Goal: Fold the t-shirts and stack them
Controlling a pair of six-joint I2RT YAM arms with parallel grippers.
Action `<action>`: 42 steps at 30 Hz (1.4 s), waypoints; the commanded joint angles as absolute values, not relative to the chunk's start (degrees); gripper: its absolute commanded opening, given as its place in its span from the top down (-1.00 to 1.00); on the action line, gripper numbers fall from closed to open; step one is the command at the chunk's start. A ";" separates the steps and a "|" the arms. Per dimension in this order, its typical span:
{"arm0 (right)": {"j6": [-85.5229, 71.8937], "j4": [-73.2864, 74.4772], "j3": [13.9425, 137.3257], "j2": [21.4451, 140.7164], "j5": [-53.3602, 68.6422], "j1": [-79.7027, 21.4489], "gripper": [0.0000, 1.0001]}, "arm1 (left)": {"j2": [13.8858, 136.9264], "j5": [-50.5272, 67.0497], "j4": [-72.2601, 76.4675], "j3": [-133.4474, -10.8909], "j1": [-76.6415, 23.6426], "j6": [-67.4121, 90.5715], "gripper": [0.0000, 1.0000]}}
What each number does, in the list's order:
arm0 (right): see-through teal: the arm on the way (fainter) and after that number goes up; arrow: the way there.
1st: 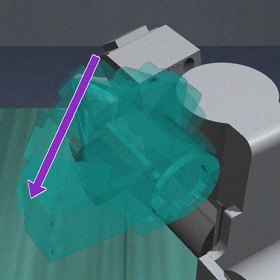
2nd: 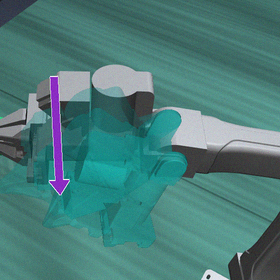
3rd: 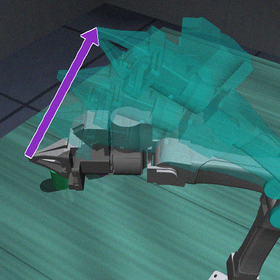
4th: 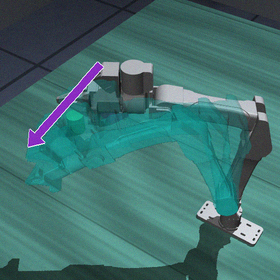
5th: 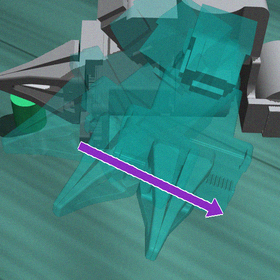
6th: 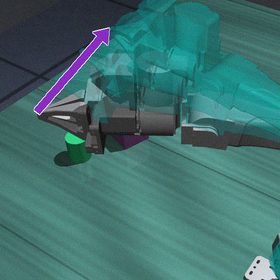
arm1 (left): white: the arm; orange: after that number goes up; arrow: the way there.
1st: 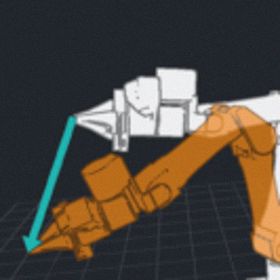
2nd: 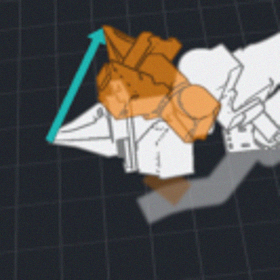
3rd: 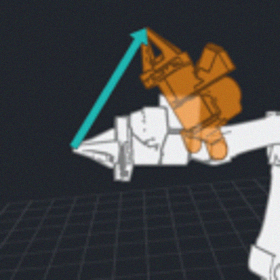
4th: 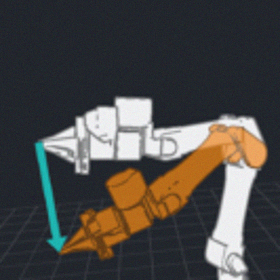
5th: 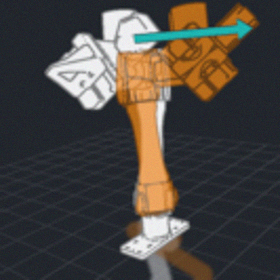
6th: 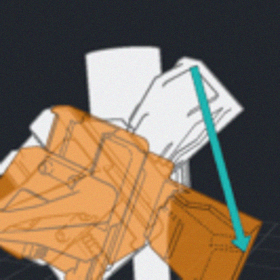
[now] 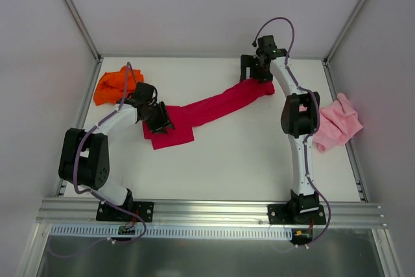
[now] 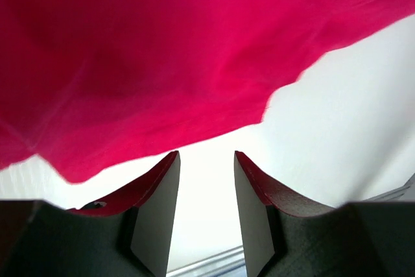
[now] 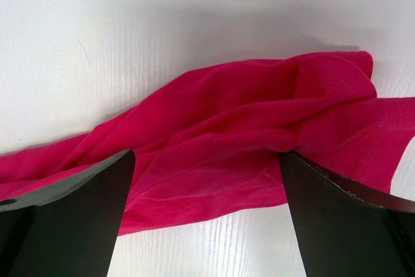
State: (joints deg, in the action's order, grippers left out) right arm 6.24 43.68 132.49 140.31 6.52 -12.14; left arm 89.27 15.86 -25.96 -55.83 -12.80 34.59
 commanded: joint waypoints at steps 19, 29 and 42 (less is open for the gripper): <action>12.04 43.06 132.43 132.54 6.77 -13.27 -0.99 | 118.48 18.37 -6.43 -77.01 -13.27 43.41 0.01; 13.88 37.63 132.38 132.45 2.64 -13.53 -0.99 | 111.80 14.77 16.52 -50.81 -14.50 45.79 0.00; 9.04 34.64 127.54 128.42 3.78 -17.04 -0.99 | 107.76 12.32 36.11 -37.80 -20.65 47.37 0.03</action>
